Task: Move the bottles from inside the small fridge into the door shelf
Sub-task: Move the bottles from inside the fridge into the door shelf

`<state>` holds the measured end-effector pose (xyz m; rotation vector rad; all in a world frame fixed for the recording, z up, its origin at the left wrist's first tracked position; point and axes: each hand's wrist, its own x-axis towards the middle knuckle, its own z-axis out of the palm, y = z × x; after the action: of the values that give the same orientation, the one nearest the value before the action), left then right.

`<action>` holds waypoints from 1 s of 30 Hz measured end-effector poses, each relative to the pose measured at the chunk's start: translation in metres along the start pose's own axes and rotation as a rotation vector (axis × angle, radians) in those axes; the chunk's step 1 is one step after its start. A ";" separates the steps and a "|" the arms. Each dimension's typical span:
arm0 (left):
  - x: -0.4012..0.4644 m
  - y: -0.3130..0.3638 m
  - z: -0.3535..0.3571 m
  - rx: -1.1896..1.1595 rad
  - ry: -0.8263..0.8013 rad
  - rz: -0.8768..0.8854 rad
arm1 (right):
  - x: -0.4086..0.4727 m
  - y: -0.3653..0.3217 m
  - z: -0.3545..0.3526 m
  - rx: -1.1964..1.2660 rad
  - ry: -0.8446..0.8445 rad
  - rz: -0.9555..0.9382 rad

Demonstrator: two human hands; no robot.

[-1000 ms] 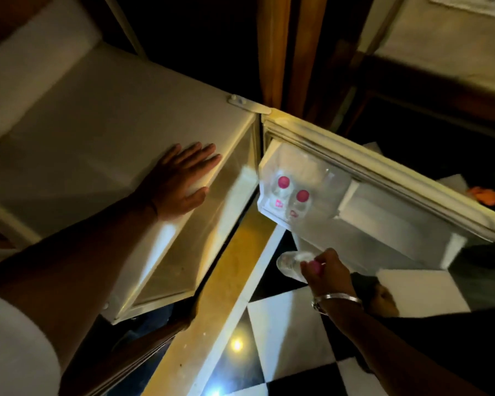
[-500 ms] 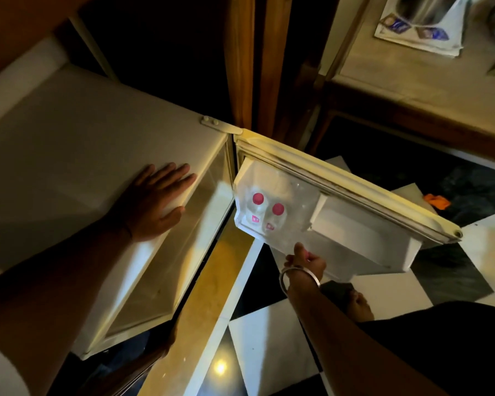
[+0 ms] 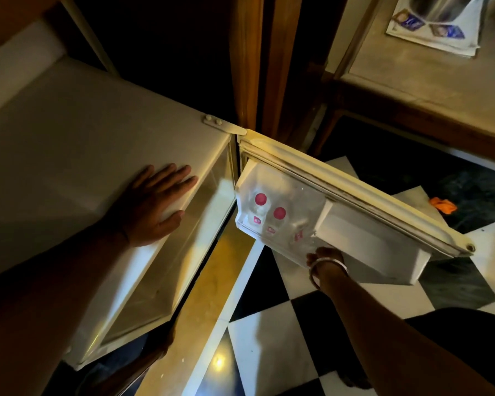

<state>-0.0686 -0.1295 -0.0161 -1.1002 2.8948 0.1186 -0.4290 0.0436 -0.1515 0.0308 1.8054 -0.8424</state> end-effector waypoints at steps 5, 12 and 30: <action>0.001 0.001 0.000 0.006 0.022 0.003 | 0.018 0.006 -0.006 -0.569 0.065 -0.202; 0.001 0.001 0.001 0.000 0.038 0.003 | 0.054 0.009 0.016 -0.577 0.124 -0.303; 0.000 0.000 0.002 -0.002 0.028 0.004 | 0.019 0.003 0.037 -0.371 0.080 -0.228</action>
<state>-0.0689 -0.1292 -0.0177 -1.1049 2.9217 0.1067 -0.4054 0.0188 -0.1749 -0.3920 2.0415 -0.6573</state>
